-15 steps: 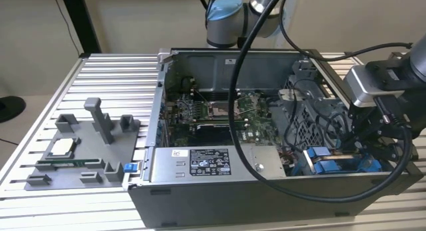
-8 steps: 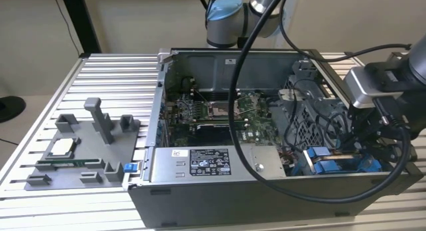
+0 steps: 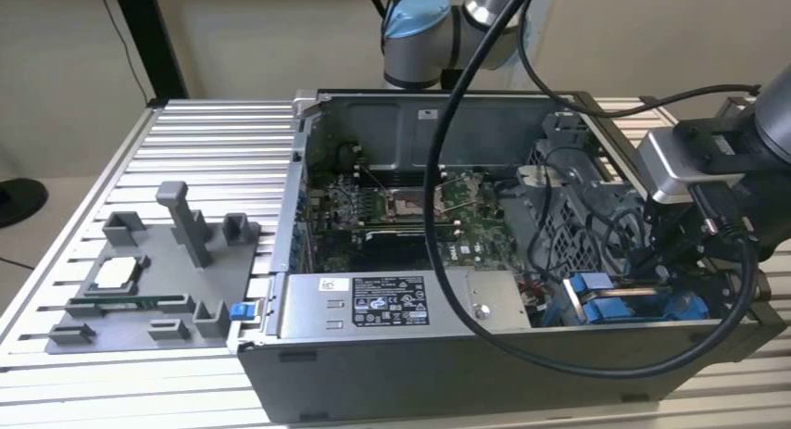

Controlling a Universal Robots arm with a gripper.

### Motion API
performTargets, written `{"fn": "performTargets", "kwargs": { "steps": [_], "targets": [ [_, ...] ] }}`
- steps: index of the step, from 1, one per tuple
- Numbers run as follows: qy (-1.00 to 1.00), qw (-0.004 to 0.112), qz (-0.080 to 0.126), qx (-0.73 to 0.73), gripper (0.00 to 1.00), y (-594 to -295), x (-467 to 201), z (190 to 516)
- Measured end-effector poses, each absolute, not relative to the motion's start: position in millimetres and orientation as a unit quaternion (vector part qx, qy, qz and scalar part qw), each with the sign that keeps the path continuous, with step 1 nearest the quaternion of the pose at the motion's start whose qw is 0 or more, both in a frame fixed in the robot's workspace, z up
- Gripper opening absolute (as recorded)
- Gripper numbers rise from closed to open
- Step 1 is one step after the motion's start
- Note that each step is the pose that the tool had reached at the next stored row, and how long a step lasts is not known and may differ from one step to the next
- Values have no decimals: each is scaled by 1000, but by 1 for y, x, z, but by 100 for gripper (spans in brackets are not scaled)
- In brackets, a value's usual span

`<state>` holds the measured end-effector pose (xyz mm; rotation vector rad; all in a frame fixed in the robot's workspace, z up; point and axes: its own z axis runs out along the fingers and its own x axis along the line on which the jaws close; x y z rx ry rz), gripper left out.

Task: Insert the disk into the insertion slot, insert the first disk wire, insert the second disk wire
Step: 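Insert the second disk wire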

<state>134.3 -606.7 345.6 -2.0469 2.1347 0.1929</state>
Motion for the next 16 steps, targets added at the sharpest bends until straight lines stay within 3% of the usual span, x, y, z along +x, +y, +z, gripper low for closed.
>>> {"fn": "performTargets", "kwargs": {
  "steps": [16],
  "targets": [
    [717,90,64,-688,0,-604,136,340]
  ]
}}
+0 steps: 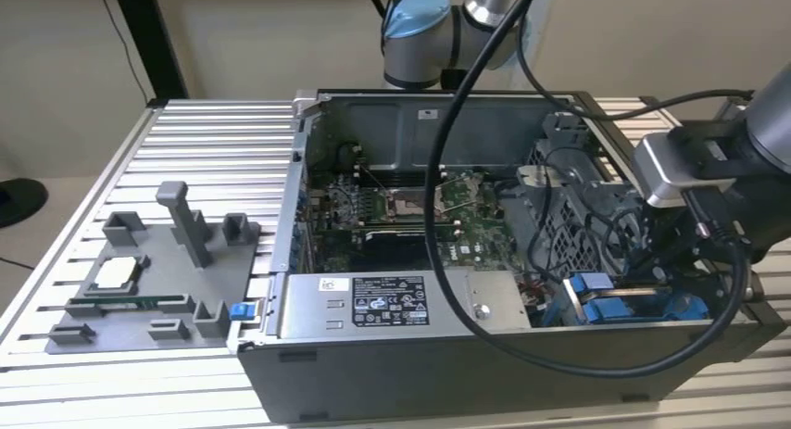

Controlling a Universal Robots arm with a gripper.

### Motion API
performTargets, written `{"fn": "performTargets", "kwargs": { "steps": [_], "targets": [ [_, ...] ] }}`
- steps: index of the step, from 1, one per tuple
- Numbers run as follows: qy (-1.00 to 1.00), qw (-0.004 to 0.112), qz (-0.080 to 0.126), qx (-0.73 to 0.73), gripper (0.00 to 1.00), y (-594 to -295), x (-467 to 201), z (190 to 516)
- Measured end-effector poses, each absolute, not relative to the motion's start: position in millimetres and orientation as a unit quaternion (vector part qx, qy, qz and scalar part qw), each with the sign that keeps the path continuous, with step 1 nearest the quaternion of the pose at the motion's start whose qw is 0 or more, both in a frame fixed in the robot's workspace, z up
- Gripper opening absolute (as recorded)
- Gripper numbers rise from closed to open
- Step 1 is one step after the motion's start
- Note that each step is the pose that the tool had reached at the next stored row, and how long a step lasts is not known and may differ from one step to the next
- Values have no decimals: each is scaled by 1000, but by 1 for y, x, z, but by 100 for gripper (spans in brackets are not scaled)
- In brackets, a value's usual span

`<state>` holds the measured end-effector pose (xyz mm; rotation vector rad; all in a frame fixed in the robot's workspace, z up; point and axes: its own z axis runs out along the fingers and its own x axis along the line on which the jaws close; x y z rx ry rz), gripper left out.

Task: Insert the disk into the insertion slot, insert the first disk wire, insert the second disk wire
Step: 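Insert the second disk wire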

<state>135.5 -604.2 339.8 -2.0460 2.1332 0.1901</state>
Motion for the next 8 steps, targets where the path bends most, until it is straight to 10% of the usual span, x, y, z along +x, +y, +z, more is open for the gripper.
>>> {"fn": "performTargets", "kwargs": {
  "steps": [8],
  "targets": [
    [717,90,63,-688,0,-604,136,334]
  ]
}}
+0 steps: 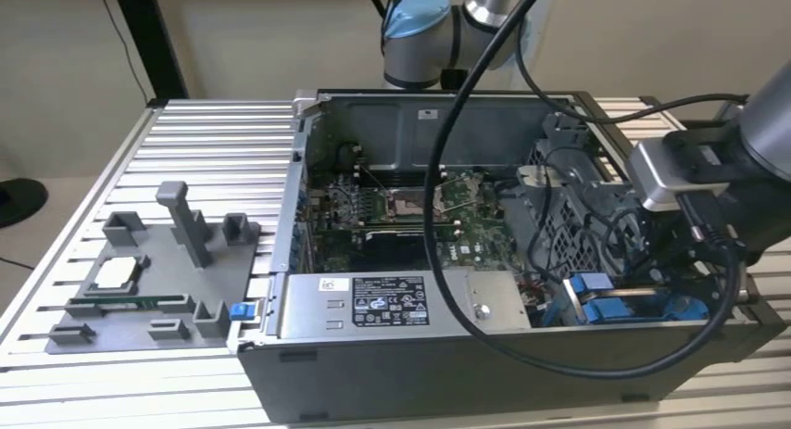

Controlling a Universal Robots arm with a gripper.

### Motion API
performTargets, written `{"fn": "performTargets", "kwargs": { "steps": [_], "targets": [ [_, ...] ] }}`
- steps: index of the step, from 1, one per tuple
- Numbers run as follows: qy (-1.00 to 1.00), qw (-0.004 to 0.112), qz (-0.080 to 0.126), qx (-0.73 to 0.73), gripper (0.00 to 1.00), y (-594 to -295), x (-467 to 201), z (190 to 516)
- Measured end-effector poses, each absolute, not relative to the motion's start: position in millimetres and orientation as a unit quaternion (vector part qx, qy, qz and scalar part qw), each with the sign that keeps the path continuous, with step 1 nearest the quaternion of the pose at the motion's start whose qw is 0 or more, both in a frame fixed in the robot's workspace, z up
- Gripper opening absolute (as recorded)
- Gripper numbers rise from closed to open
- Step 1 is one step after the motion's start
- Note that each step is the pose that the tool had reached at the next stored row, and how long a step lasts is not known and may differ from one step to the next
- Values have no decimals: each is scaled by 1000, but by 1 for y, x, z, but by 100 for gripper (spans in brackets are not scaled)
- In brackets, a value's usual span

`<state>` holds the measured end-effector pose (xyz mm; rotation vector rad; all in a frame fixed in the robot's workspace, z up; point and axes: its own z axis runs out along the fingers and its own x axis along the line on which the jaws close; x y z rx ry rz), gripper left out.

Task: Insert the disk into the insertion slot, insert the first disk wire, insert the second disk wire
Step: 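Insert the second disk wire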

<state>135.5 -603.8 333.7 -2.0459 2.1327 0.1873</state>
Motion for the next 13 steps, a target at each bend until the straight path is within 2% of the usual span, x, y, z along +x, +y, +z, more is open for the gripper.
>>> {"fn": "performTargets", "kwargs": {
  "steps": [5,6,13],
  "targets": [
    [717,90,63,-688,0,-604,136,332],
    [717,91,64,-688,100,-604,135,332],
    [717,93,66,-688,100,-604,136,355]
  ]
}}
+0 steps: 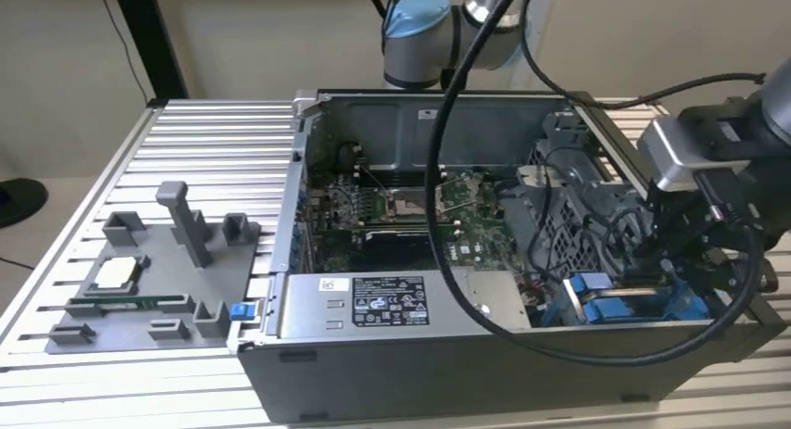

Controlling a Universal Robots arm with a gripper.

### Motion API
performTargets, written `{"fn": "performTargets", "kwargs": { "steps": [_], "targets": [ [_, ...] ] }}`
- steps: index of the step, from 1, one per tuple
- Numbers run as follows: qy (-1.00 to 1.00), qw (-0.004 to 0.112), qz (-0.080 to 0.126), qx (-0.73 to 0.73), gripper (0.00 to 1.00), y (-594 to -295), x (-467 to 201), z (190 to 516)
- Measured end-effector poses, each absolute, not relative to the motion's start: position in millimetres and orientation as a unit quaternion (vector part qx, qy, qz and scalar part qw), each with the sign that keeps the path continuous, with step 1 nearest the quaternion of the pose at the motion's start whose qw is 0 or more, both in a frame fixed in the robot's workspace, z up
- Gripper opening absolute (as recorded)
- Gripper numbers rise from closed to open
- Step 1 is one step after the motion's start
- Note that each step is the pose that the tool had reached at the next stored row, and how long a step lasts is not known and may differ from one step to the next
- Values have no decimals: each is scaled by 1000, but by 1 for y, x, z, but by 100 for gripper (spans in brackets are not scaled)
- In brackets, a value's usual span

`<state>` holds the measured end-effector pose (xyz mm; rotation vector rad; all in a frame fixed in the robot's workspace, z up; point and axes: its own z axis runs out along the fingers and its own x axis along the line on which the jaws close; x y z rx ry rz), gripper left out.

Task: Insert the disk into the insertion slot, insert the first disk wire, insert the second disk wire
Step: 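Insert the second disk wire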

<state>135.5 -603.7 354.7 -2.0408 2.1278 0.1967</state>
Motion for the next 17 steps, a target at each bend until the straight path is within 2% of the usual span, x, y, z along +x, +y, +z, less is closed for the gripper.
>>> {"fn": "performTargets", "kwargs": {
  "steps": [9,17],
  "targets": [
    [717,93,66,-688,100,-604,136,390],
    [717,93,67,-688,100,-604,136,393]
  ]
}}
